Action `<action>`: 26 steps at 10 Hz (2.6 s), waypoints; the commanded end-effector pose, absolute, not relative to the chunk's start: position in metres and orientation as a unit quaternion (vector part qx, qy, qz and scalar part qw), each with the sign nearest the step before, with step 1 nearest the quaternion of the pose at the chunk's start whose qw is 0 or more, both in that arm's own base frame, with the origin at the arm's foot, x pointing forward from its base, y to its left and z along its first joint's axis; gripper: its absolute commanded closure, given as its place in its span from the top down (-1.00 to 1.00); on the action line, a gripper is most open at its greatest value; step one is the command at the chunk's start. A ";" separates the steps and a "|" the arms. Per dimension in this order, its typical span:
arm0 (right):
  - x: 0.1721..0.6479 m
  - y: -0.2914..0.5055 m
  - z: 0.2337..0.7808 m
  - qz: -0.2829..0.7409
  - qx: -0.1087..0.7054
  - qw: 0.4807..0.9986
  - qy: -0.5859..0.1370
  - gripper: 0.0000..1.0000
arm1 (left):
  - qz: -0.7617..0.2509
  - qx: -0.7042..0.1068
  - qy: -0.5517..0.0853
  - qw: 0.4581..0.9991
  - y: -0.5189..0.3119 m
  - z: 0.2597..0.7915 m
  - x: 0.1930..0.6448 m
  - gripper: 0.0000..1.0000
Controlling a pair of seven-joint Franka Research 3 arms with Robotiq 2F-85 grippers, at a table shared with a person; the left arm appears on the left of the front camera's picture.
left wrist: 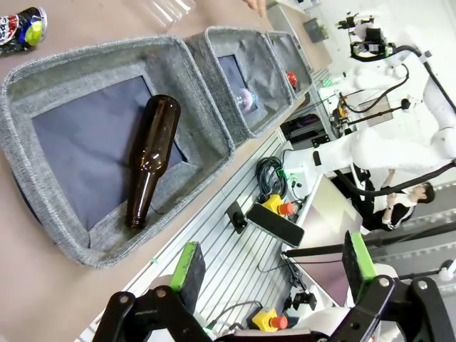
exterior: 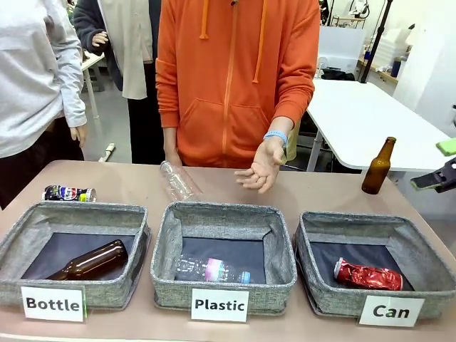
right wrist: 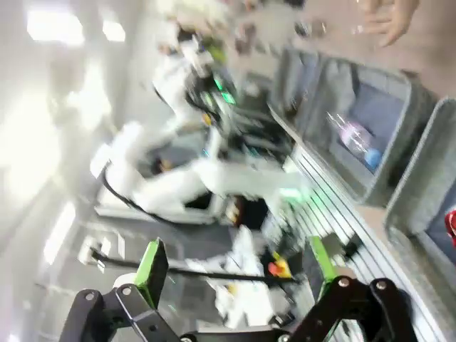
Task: Sort the can waste into the basket.
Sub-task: Pick up the can waste from the table and place it in the right Fabric basket.
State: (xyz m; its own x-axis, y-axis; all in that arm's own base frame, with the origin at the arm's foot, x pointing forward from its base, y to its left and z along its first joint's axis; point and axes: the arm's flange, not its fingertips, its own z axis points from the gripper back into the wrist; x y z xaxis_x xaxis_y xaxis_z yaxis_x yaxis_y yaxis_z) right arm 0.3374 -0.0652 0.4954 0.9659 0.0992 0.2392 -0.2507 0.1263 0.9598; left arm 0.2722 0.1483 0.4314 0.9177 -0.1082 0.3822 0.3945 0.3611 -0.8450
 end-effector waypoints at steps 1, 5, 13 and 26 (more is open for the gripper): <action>0.326 -0.063 0.488 -0.086 0.759 0.616 -0.192 1.00 | -0.152 -0.548 -0.131 0.812 0.148 0.434 0.271 1.00; 0.331 -0.085 0.477 -0.007 0.724 0.682 -0.107 1.00 | -0.152 -0.548 -0.131 0.812 0.148 0.434 0.271 1.00; 0.331 -0.085 0.477 -0.007 0.724 0.682 -0.107 1.00 | -0.152 -0.548 -0.131 0.812 0.148 0.434 0.271 1.00; 0.331 -0.085 0.477 -0.007 0.724 0.682 -0.107 1.00 | -0.244 -0.334 -0.120 0.903 0.097 0.489 0.357 1.00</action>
State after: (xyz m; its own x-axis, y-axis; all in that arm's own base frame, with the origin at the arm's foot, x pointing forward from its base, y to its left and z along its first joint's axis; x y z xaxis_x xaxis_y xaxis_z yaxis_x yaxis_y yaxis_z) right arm 0.3314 -0.0805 0.4766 0.9780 -0.1779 0.1093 -0.1201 -0.0513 0.9914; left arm 0.3381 0.0992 0.4898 0.8447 -0.3331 0.4190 0.5339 0.5807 -0.6146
